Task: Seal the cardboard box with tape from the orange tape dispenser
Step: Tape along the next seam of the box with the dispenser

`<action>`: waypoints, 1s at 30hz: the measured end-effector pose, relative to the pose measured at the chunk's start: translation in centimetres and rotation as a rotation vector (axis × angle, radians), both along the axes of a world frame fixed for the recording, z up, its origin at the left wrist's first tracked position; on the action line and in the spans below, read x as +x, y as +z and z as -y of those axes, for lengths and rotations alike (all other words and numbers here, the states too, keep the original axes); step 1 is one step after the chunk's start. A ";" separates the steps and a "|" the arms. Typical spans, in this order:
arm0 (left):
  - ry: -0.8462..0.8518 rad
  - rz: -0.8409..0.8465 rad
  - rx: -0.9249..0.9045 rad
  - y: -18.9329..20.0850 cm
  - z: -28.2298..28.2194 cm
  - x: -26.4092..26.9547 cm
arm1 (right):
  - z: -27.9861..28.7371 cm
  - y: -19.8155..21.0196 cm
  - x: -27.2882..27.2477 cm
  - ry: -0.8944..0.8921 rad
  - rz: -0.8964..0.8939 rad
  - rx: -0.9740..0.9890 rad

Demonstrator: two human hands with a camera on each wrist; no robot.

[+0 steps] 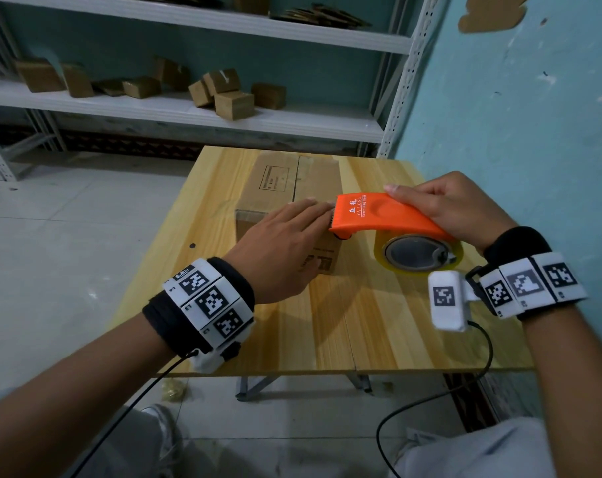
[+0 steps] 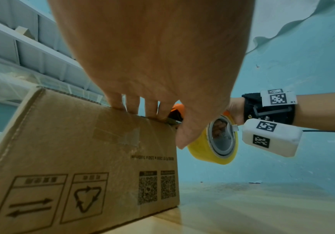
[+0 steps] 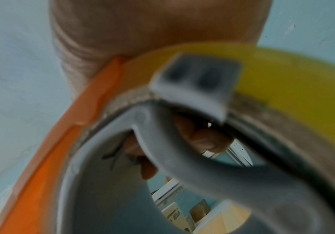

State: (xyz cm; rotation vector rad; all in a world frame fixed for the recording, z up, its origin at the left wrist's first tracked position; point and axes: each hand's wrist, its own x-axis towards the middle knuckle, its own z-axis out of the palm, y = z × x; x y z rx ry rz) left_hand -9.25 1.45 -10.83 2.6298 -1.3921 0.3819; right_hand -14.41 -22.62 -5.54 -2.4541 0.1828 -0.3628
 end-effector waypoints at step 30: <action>-0.009 -0.016 -0.001 0.1 0.0 -0.1 | 0.2 0.0 -0.2 0.014 -0.019 0.029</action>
